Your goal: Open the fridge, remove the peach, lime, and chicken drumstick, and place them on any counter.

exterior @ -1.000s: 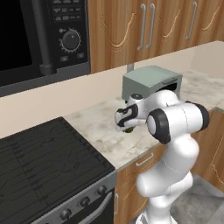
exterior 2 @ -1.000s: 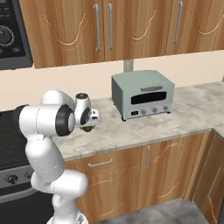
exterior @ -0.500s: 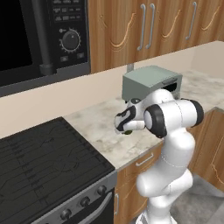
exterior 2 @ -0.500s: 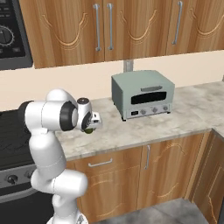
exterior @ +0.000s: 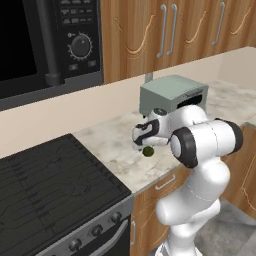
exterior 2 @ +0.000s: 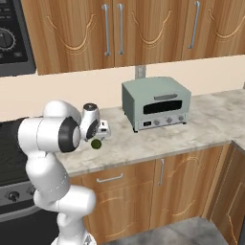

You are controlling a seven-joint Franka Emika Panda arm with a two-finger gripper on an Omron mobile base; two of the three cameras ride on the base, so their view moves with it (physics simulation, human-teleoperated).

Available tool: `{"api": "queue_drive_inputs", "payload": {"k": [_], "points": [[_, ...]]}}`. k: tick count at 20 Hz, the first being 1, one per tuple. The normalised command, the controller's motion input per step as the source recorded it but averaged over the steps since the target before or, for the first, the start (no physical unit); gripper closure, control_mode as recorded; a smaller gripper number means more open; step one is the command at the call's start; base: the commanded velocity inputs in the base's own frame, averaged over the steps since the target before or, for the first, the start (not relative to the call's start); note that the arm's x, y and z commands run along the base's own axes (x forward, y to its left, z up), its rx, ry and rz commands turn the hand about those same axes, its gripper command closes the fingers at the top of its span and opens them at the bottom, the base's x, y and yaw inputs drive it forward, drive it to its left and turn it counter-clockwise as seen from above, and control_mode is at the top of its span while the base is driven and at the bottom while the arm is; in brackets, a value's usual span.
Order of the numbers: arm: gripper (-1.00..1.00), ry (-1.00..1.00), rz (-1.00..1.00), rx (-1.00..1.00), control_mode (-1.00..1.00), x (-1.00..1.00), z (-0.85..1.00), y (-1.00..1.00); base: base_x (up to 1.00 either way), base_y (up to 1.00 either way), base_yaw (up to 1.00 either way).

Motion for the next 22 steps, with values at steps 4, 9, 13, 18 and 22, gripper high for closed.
{"api": "queue_drive_inputs", "payload": {"k": [4, 9, 13, 18, 22], "points": [[-1.0, -0.04, 0.0, 0.01, -1.0, -0.58, 0.8, 0.0, 0.0, 0.0, 0.0], [-1.0, -0.1, -0.03, 0.0, -1.0, -1.0, 0.99, -0.01, 0.0, 0.0, 0.0], [-1.0, -0.05, -0.07, 0.0, -1.0, -1.0, 1.0, -0.13, 0.0, 0.0, 0.0], [-1.0, -0.03, -0.13, 0.06, -1.0, -1.0, 1.0, -0.21, 0.0, 0.0, 0.0], [-1.0, -0.03, -0.16, 0.09, -1.0, -1.0, 1.0, -0.05, 0.0, 0.0, 0.0]]}}
